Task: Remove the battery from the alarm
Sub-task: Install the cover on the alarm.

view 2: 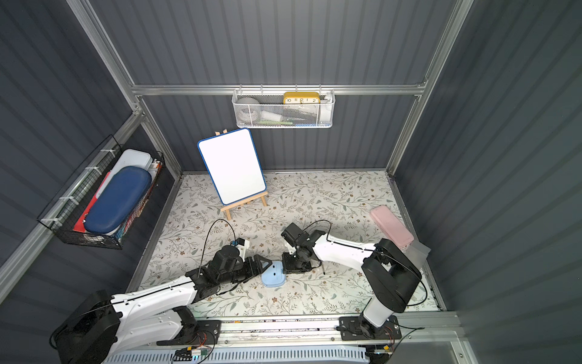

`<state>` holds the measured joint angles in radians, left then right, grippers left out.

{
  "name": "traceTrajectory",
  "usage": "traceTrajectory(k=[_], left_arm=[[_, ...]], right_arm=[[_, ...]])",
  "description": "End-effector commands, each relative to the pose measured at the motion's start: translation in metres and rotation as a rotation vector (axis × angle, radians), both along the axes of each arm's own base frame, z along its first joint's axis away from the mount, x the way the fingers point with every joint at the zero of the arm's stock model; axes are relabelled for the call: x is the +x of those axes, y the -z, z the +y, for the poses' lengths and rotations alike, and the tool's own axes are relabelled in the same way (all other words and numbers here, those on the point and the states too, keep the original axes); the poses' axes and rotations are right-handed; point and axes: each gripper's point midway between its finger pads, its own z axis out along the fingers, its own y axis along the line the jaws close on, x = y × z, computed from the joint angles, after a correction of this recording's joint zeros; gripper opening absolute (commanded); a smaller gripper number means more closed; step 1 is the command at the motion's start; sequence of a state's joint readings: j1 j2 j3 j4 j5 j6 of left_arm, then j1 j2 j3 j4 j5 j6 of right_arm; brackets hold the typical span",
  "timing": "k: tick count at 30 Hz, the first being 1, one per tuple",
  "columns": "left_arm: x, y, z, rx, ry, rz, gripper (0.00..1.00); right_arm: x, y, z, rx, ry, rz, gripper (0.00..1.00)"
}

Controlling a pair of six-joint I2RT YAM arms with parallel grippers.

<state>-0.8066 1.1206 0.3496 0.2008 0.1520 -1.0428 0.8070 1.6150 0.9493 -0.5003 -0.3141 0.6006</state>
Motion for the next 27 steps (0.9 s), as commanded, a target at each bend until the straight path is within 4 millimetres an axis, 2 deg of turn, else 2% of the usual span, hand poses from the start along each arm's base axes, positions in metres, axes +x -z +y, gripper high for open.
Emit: traceTrajectory(k=[1,2,3,7,11,14,15,17,19,20,21,24,27], left_arm=[[-0.001,-0.004,0.001,0.001,-0.013,0.003,0.79],[-0.001,-0.005,0.001,-0.004,-0.018,0.007,0.87],[-0.003,-0.006,0.001,-0.006,-0.016,0.017,0.99],[-0.007,-0.009,0.007,-0.012,-0.033,0.033,1.0],[-0.011,-0.021,0.008,-0.061,-0.03,0.017,1.0],[-0.02,-0.027,0.006,-0.126,-0.001,0.018,0.99],[-0.019,-0.03,0.008,-0.138,-0.014,0.004,0.93],[-0.025,-0.028,0.011,-0.148,-0.018,0.037,0.7],[-0.033,-0.025,0.014,-0.15,-0.013,0.071,0.21],[-0.036,-0.022,0.016,-0.144,-0.018,0.089,0.13],[-0.038,-0.02,0.019,-0.136,-0.02,0.099,0.0],[-0.044,-0.021,0.017,-0.143,0.011,0.106,0.0],[-0.051,-0.022,0.009,-0.157,0.078,0.096,0.0]], right_arm=[[0.005,-0.012,-0.004,-0.02,-0.004,-0.04,0.32],[0.007,-0.015,-0.005,-0.024,-0.004,-0.051,0.32],[0.009,-0.017,-0.005,-0.023,-0.001,-0.061,0.32],[0.023,-0.025,-0.008,-0.045,0.006,-0.126,0.32],[0.037,-0.033,-0.007,-0.037,0.007,-0.165,0.32],[0.052,-0.033,0.002,-0.012,-0.004,-0.172,0.26],[0.057,-0.032,0.007,-0.002,-0.018,-0.17,0.23],[0.067,-0.03,0.017,-0.002,-0.042,-0.169,0.17],[0.077,-0.024,0.03,0.003,-0.068,-0.158,0.07],[0.077,-0.023,0.036,0.016,-0.087,-0.135,0.02],[0.08,-0.018,0.041,0.015,-0.093,-0.121,0.0],[0.085,-0.005,0.048,0.012,-0.096,-0.103,0.0],[0.081,-0.001,0.054,0.044,-0.11,-0.085,0.0]])
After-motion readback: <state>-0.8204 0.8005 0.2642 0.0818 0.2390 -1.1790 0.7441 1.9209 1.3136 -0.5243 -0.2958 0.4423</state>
